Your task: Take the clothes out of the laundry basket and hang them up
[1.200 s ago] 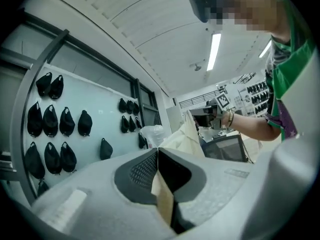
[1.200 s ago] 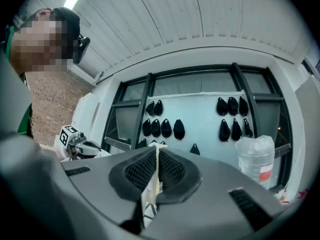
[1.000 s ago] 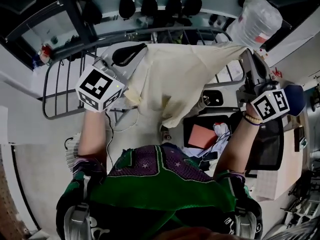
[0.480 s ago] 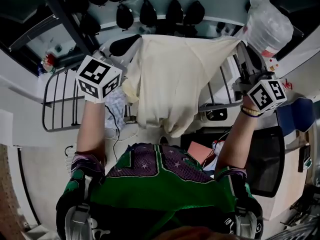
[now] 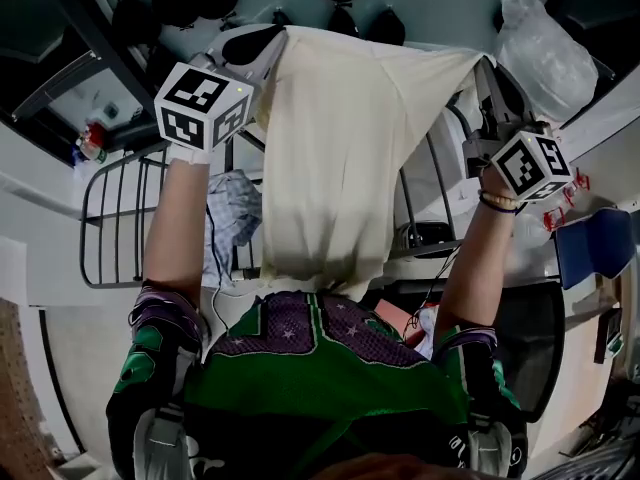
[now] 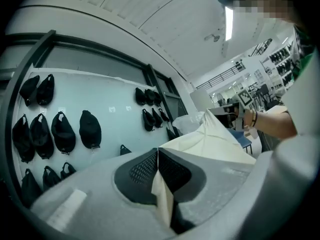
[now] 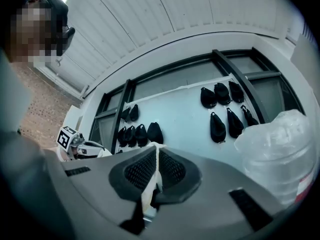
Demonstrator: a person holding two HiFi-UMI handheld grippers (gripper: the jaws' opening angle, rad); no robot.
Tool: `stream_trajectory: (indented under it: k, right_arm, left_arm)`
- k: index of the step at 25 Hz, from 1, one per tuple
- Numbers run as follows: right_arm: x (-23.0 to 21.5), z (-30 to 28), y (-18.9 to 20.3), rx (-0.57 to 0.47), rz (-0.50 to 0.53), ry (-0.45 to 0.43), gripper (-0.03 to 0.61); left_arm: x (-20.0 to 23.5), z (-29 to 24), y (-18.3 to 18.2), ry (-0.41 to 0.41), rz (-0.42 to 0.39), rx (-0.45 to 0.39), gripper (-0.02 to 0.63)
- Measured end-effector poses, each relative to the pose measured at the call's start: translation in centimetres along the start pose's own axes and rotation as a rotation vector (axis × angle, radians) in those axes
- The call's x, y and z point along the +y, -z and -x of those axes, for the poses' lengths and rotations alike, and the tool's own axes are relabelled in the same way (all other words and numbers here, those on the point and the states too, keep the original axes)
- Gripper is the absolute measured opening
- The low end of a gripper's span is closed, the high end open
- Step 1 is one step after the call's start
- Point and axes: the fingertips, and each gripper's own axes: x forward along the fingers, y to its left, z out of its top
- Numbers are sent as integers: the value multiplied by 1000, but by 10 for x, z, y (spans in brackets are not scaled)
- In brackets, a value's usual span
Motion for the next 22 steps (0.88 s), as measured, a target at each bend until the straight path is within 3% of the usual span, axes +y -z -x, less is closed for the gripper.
stream_trajectory:
  k: [3,6,13,16,22]
  right_arm:
    - [-18,-20,23,45,-11,0,5]
    - [-26,-36,70,140,-38,-14,5]
    - [-13,-45,202,366,-139,-74,5]
    - [-2,-43,242,436,-166,-90,5]
    - [10,-31,303,599,-158,-76,6]
  left_arm:
    - [7,-25,24,-2,8,50,20]
    - [8,-39,75,-6,49,139,20]
    - [-29,-22,211,8,309,318,20]
    - [-37,-6,252,-22,333,388,20]
    - [-48,13,301,-55,356,501,21]
